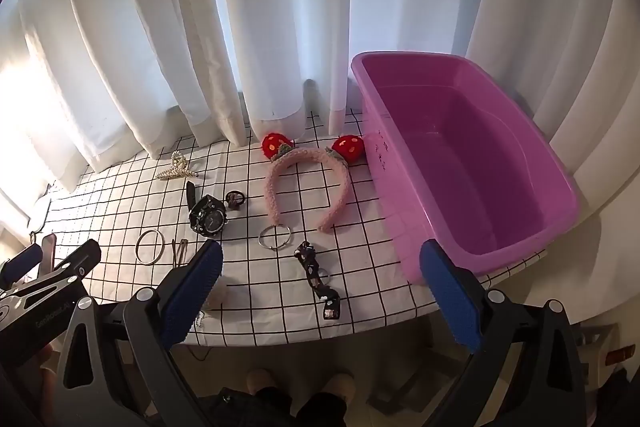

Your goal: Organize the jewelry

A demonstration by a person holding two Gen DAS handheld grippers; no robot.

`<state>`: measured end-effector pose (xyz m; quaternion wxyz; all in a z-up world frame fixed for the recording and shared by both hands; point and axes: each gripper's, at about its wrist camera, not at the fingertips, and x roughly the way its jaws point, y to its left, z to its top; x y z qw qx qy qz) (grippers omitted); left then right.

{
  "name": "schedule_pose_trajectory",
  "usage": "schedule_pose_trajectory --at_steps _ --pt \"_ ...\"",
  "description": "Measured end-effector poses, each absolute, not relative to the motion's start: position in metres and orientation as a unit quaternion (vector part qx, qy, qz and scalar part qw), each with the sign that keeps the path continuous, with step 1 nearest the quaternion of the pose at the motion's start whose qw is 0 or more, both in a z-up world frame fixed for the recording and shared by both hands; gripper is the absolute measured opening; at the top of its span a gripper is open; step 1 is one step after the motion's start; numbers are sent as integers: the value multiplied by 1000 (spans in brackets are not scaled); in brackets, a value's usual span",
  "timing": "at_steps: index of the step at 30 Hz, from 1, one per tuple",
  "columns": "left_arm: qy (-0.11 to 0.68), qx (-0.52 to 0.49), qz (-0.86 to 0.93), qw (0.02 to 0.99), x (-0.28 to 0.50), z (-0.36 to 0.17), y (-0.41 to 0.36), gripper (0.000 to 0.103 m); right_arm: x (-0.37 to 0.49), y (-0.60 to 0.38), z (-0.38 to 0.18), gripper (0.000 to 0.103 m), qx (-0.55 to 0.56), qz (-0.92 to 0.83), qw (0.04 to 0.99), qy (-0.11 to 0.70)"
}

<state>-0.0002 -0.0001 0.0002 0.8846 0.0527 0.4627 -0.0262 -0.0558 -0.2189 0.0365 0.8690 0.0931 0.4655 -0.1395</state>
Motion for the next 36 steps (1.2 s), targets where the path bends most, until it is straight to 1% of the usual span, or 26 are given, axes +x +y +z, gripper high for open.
schedule_pose_trajectory --at_steps 36 --pt "463 52 -27 884 1 2 2 97 -56 -215 38 94 94 -136 870 465"
